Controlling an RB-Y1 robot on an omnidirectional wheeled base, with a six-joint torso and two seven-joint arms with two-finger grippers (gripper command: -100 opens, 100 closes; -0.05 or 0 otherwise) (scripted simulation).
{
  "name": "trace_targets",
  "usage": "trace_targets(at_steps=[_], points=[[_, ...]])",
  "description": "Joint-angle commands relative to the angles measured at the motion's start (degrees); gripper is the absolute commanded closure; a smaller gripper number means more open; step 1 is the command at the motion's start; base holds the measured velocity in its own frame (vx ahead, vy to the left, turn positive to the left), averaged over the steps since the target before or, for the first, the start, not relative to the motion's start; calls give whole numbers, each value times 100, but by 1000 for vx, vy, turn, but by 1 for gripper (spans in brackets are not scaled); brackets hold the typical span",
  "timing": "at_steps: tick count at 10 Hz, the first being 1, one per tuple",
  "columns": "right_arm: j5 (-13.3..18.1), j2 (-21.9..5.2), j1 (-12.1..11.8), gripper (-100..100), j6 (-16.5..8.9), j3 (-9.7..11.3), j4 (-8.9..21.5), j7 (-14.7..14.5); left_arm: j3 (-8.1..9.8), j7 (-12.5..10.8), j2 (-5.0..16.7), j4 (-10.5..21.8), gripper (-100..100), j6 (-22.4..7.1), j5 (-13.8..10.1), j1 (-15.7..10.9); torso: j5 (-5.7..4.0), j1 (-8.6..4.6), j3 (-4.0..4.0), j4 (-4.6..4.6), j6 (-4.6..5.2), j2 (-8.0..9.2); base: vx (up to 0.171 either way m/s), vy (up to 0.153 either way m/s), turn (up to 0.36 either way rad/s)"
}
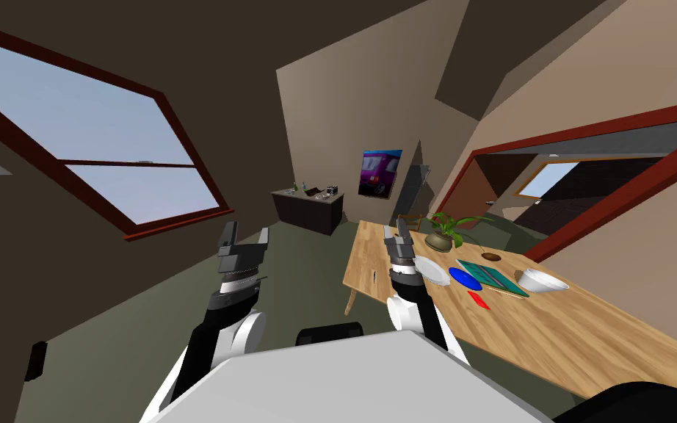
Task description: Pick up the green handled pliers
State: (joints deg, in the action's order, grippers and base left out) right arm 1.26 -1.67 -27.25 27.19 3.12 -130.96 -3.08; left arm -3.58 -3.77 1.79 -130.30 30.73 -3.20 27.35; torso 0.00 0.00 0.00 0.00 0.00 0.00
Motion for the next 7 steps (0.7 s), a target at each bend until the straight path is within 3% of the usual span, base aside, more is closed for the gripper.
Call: trace_targets(at_steps=[1,2,3,7], points=[[-67,-227,-51,-100,-104,-79,65,59,0,0,0,0,0,0,0,0,0,0,0,0,0,0,-2,71,-63],[-113,-324,-83,-100,-175,-131,107,100,0,0,-1,0,0,0,0,0,3,21,1,0,1,1,29,130,-100],[-236,-502,-166,-100,-370,-268,220,212,-1,0,-1,0,0,0,0,0,9,42,-4,-1,1,-8,60,208,-121],[-598,-806,-374,-100,-948,-648,548,555,-2,0,-2,-1,0,0,0,1,17,74,-16,-6,0,-27,74,214,-121]])
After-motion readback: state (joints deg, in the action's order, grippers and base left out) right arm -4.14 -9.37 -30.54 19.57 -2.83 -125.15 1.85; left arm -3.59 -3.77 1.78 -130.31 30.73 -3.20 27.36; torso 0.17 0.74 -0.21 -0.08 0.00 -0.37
